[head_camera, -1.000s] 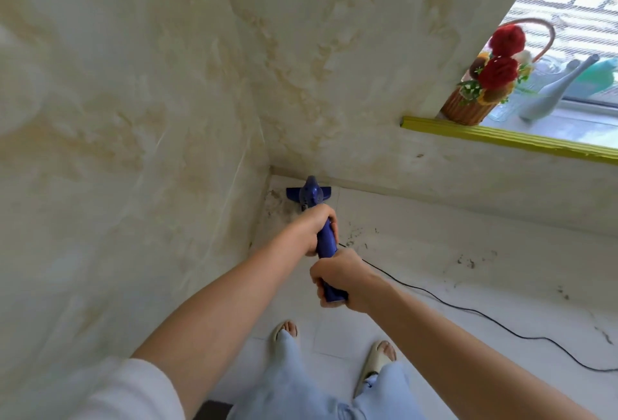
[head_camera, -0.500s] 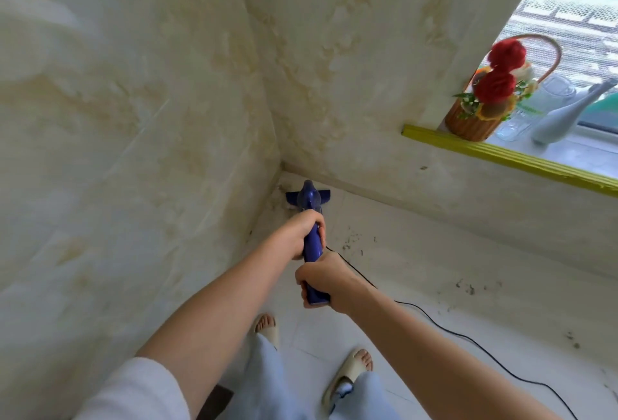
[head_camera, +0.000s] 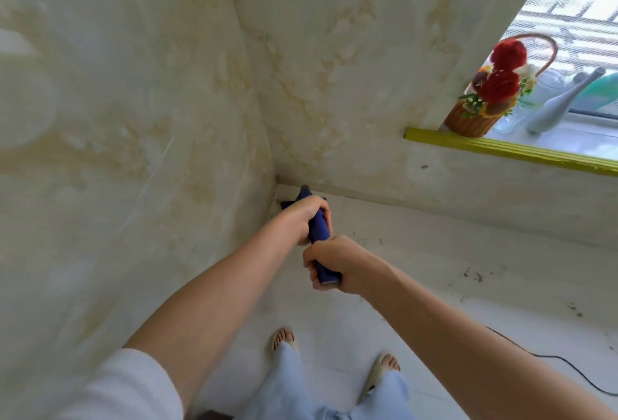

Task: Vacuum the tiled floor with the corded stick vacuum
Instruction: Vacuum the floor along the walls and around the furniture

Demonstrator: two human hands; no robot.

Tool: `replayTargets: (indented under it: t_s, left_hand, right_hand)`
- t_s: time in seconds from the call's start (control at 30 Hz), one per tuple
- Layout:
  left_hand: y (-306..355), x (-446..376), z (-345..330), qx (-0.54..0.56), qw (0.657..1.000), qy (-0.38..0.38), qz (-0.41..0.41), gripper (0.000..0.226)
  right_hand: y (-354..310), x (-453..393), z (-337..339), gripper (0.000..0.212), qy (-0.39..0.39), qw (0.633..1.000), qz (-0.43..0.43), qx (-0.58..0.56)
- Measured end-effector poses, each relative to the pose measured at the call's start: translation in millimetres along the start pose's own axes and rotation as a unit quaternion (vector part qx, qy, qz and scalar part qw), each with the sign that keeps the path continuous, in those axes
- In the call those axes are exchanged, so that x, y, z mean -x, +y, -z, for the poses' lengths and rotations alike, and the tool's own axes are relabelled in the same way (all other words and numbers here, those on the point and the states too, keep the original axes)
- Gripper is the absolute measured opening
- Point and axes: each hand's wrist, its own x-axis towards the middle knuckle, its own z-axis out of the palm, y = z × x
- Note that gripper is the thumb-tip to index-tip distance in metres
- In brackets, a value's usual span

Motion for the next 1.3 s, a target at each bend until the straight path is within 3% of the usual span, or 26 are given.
replayTargets:
  t_s: [0.2, 0.57, 0.7, 0.9, 1.03, 1.3]
  left_hand:
    - [7, -9, 45, -0.022, 0.999, -0.01, 0.031, 0.022]
    - [52, -19, 104, -0.1, 0.995, -0.023, 0.009, 0.021]
    - [50, -12, 128, -0.07, 0.996, -0.026, 0.044, 0.023]
    - [56, -6, 145, -0.043, 0.998, -0.033, 0.035, 0.021]
    - [67, -15, 150, -0.084, 0.996, -0.031, 0.015, 0.024]
    - [59, -8, 152, -0.074, 0.995, -0.041, 0.051, 0.025]
  right_hand:
    - [-4, -18, -47, 0.022, 0.006, 0.999, -0.015, -0.036]
    - [-36, -58, -122, 0.024, 0.029, 0.99, 0.009, -0.136]
    - [-34, -58, -144, 0.024, 0.025, 0.99, -0.007, -0.138]
    - [-43, -57, -160, 0.023, 0.022, 0.992, -0.006, -0.128]
    - [-51, -69, -172, 0.021, 0.035, 0.988, 0.013, -0.149]
    - [-43, -61, -167, 0.023, 0.03, 0.99, -0.005, -0.139]
